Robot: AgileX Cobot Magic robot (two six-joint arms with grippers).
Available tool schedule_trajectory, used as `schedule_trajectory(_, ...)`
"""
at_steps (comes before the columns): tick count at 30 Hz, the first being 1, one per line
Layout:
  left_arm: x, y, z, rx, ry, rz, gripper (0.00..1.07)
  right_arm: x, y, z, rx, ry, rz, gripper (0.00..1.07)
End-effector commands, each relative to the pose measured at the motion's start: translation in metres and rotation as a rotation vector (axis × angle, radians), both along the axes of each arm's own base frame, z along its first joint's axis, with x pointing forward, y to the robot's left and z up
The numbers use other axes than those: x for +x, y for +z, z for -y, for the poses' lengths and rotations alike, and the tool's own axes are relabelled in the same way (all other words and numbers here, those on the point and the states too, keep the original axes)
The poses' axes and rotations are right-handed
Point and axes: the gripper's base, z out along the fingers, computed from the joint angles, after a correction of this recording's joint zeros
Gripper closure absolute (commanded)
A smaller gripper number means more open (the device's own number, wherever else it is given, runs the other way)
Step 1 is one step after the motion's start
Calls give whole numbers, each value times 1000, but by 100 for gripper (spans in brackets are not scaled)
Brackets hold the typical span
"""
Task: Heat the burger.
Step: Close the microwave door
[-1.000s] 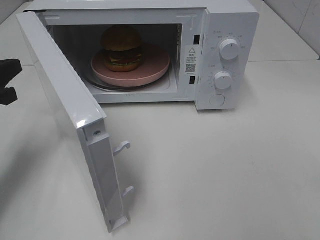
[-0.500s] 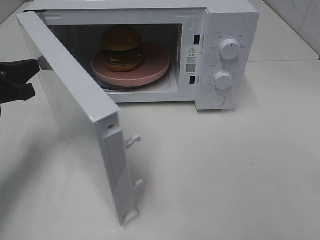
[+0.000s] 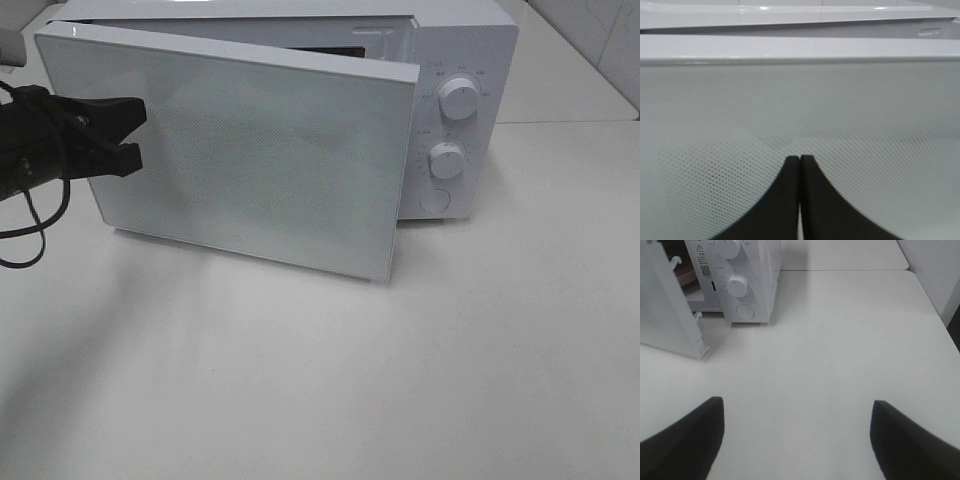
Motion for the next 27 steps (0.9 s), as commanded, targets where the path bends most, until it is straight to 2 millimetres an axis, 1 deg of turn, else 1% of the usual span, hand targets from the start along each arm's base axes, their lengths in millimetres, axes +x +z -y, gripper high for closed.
schedule_trajectory(1, 4, 2, 8, -23, 2, -1, 107, -4, 0, 0, 6, -3, 36, 36)
schedule_trajectory(3, 8, 0, 17, -27, -4, -16, 107, -4, 0, 0, 6, -3, 36, 36)
schedule_trajectory(4, 8, 0, 17, -27, -4, -16, 107, -4, 0, 0, 6, -3, 36, 36)
schedule_trajectory(6, 12, -1, 27, -23, -13, -42, 107, -4, 0, 0, 6, -3, 36, 36)
schedule_trajectory(7, 12, -1, 27, -23, -13, -42, 107, -4, 0, 0, 6, -3, 36, 36)
schedule_trajectory(9, 15, -2, 37, -18, -34, -46, 107, -4, 0, 0, 6, -3, 36, 36)
schedule_trajectory(10, 15, -2, 37, -18, -34, -46, 107, -4, 0, 0, 6, -3, 36, 36)
schedule_trajectory(11, 18, -1, 45, -22, -42, -45, 107, -4, 0, 0, 6, -3, 36, 36)
schedule_trajectory(12, 18, -1, 45, -22, -42, -45, 107, -4, 0, 0, 6, -3, 36, 36)
schedule_trajectory(13, 23, 1, 52, -29, -38, -45, 107, -4, 0, 0, 6, -3, 36, 36)
schedule_trajectory(15, 25, 2, 55, -36, -36, -43, 107, -4, 0, 0, 6, -3, 36, 36)
schedule_trajectory(16, 29, 4, 60, -45, -34, -41, 107, -4, 0, 0, 6, -3, 36, 36)
schedule_trajectory(17, 29, 4, 60, -45, -34, -41, 107, -4, 0, 0, 6, -3, 36, 36)
schedule_trajectory(19, 35, 5, 67, -52, -24, -49, 107, -4, 0, 0, 6, -3, 36, 36)
schedule_trajectory(20, 35, 5, 67, -52, -24, -49, 107, -4, 0, 0, 6, -3, 36, 36)
schedule_trajectory(21, 39, 5, 73, -49, -27, -53, 107, -4, 0, 0, 6, -3, 36, 36)
schedule_trajectory(23, 41, 5, 75, -48, -32, -49, 107, -4, 0, 0, 6, -3, 36, 36)
schedule_trajectory(24, 43, 5, 82, -44, -42, -49, 107, -4, 0, 0, 6, -3, 36, 36)
schedule_trajectory(25, 43, 5, 82, -44, -42, -49, 107, -4, 0, 0, 6, -3, 36, 36)
schedule_trajectory(26, 46, 6, 89, -45, -52, -42, 107, -4, 0, 0, 6, -3, 36, 36)
schedule_trajectory(27, 48, 8, 91, -48, -54, -38, 107, -4, 0, 0, 6, -3, 36, 36)
